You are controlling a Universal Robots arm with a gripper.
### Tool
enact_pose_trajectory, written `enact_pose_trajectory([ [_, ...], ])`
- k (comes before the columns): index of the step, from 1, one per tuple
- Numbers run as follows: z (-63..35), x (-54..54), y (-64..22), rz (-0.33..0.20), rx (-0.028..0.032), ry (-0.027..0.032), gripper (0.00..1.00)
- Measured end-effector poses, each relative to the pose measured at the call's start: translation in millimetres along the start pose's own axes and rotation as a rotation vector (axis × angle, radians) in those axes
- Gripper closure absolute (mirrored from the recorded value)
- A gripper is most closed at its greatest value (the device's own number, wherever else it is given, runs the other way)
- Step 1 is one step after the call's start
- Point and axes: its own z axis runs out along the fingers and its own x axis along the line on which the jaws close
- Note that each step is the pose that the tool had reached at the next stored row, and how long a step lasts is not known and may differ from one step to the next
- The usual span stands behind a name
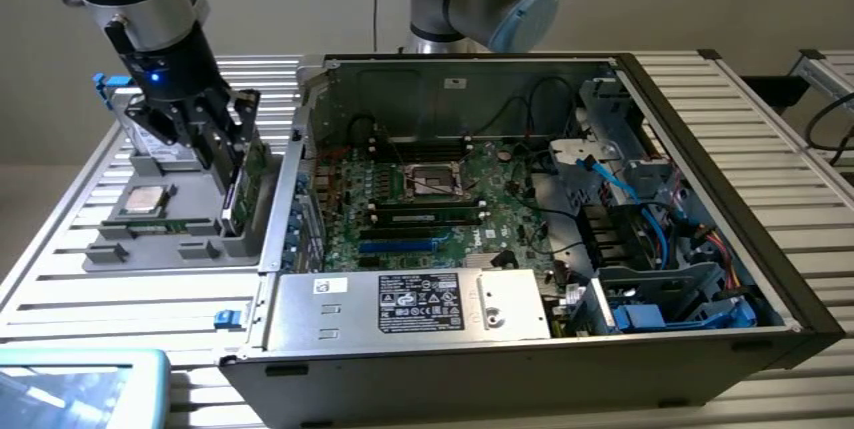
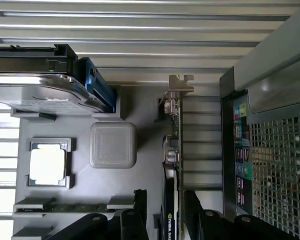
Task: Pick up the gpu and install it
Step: 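Pick up the gpu and move the gpu toward the slot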
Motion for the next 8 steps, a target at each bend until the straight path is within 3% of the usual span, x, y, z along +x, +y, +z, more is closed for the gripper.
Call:
enact_pose_trajectory([
  [5, 3.1, -0.6, -4.0, -0.009, -0.012, -0.0017, 0.56],
  [8, 4.6, -0.9, -7.1, -0.01, -0.0254, -0.0021, 0.56],
])
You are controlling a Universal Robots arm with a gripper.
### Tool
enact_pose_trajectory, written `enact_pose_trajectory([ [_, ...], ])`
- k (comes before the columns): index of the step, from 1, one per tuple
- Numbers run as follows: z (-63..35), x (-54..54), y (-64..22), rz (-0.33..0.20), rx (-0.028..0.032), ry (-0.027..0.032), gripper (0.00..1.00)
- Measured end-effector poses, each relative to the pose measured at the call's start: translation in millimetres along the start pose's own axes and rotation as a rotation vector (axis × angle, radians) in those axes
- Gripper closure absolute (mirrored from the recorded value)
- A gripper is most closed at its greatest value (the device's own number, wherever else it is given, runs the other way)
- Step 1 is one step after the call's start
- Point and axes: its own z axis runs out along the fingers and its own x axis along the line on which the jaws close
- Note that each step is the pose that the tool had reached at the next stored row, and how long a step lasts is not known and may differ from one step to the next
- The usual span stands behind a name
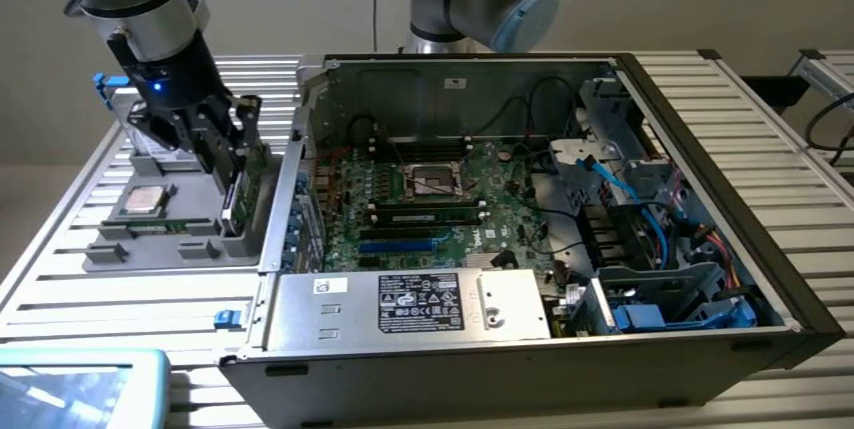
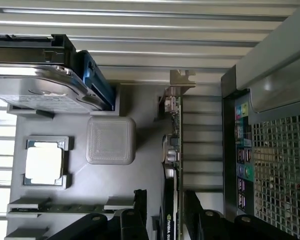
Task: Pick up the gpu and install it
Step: 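Pick up the gpu and move the gpu toward the slot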
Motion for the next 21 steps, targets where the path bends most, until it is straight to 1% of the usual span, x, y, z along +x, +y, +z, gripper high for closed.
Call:
enact_pose_trajectory([
  [2, 0.9, -0.3, -2.1, 0.0, -0.0095, -0.0001, 0.56],
  [5, 2.1, -1.2, -5.8, -0.001, -0.0256, -0.0005, 0.56],
  [6, 2.6, -1.5, -7.2, -0.001, -0.0294, -0.0005, 0.56],
  [8, 4.6, -2.2, -9.7, -0.001, -0.0341, -0.0008, 0.56],
  [15, 17.2, -5.1, -11.6, -0.001, -0.0342, -0.0006, 0.56],
  [18, 22.2, -5.1, -12.0, -0.001, -0.0322, -0.0006, 0.56],
  [21, 22.9, -5.1, -12.2, -0.001, -0.032, -0.0004, 0.56],
])
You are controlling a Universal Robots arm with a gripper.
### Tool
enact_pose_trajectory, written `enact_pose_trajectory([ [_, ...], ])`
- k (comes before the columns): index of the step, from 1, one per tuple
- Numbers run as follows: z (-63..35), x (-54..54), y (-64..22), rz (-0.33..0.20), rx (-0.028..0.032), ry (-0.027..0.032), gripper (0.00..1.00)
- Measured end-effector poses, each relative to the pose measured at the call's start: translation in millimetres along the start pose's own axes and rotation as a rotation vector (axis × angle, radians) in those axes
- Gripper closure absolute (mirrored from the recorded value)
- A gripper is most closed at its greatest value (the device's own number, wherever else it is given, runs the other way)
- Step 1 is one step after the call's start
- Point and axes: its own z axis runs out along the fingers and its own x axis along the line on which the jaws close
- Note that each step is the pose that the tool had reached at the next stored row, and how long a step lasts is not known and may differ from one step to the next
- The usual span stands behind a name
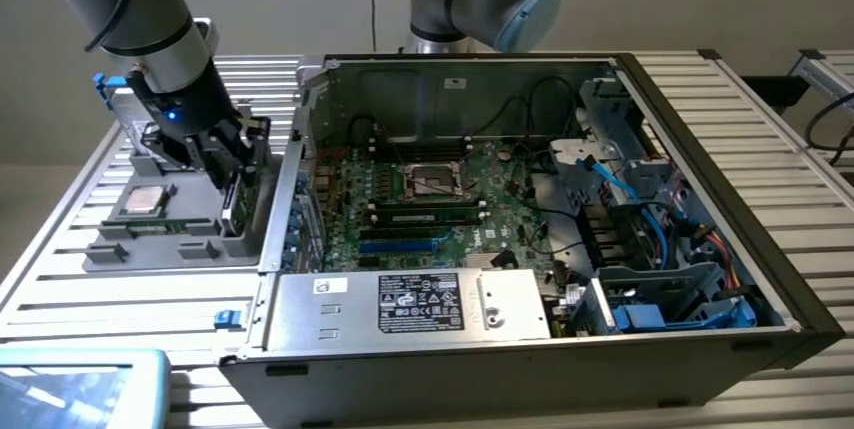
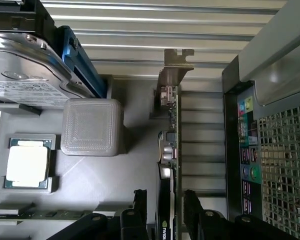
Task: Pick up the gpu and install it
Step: 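Pick up the gpu and move the gpu toward the slot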
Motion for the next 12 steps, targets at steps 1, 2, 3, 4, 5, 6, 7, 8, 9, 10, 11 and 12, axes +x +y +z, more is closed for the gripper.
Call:
enact_pose_trajectory([
  [1, 0.3, -0.2, -0.1, 0.0, 0.0001, 0.0, 0.56],
  [2, 1.4, -0.2, -0.1, 0.0, 0.0003, -0.0004, 0.56],
  [3, 2.4, -0.2, -0.1, 0.0, 0.0019, -0.0001, 0.56],
  [4, 3.3, -0.4, -0.2, 0.0, 0.0027, 0.0, 0.56],
  [5, 4.2, -0.5, -0.3, 0.0, 0.003, 0.0, 0.56],
  [6, 5.1, -1.1, -0.4, 0.0, 0.0031, -0.0001, 0.56],
  [7, 5.9, -1.5, -0.2, 0.0, 0.0032, 0.0001, 0.56],
  [8, 6.8, -2.0, 0.1, 0.0, 0.0032, 0.0, 0.56],
  [9, 7.9, -2.6, 0.4, 0.0, 0.003, -0.0002, 0.56],
  [10, 8.7, -2.8, 0.9, 0.0, 0.0031, -0.0002, 0.56],
  [11, 9.6, -2.9, 1.7, 0.001, 0.0031, -0.0003, 0.56],
  [12, 10.1, -2.9, 2.2, 0.003, 0.0031, -0.0006, 0.56],
])
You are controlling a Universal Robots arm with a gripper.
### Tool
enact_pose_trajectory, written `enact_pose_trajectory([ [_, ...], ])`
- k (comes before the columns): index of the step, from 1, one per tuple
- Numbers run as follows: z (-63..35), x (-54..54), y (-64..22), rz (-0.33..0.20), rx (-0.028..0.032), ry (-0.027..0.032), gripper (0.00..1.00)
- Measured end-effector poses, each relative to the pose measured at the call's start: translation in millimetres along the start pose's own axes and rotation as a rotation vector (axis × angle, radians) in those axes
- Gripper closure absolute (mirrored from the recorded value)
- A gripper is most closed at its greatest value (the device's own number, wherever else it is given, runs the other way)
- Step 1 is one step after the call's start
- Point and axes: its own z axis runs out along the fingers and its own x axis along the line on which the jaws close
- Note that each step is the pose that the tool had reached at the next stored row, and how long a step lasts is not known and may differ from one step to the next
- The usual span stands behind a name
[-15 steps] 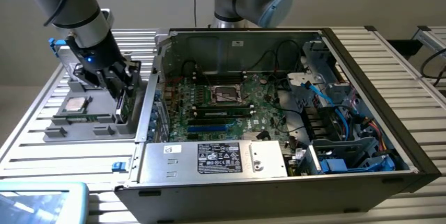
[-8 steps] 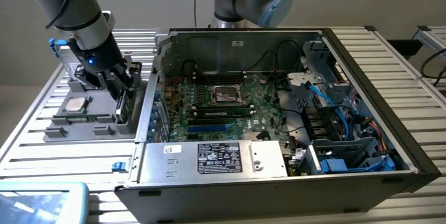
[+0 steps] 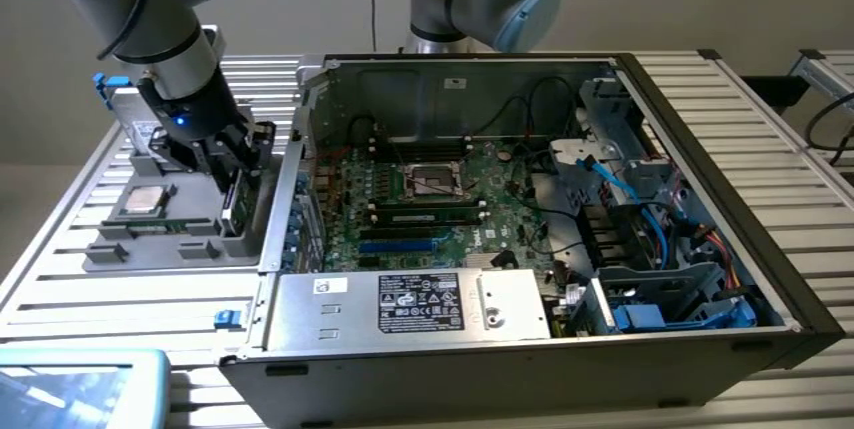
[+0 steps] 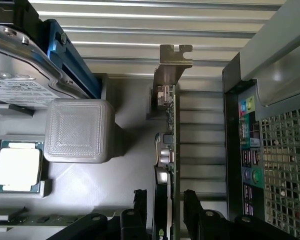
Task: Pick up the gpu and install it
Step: 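Pick up the gpu and move the gpu toward the slot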
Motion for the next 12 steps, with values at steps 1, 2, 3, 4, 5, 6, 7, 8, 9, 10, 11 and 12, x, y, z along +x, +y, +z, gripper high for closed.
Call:
enact_pose_trajectory([
  [1, 0.3, 0.0, 0.2, 0.003, 0.0001, -0.0007, 0.56],
  [2, 0.4, 0.0, 0.1, 0.007, 0.0004, -0.0009, 0.56],
  [3, 0.5, 0.0, 0.1, 0.011, 0.0006, -0.0012, 0.56],
  [4, 0.7, 0.0, 0.2, 0.018, 0.0008, -0.0019, 0.56],
  [5, 0.9, 0.0, 0.1, 0.024, 0.0008, -0.0027, 0.56],
  [6, 1.0, 0.0, 0.1, 0.026, 0.0008, -0.0028, 0.56],
  [7, 1.2, 0.0, 0.1, 0.026, 0.0003, -0.0022, 0.56],
  [8, 1.4, 0.1, -0.1, 0.027, -0.001, -0.0008, 0.56],
  [9, 1.6, 0.1, -0.2, 0.027, -0.0025, 0.0017, 0.56],
  [10, 1.7, 0.0, -0.6, 0.027, -0.0041, 0.0036, 0.56],
  [11, 1.8, 0.0, -1.0, 0.027, -0.0057, 0.0049, 0.56],
  [12, 2.1, 0.0, -1.3, 0.027, -0.0071, 0.0055, 0.56],
])
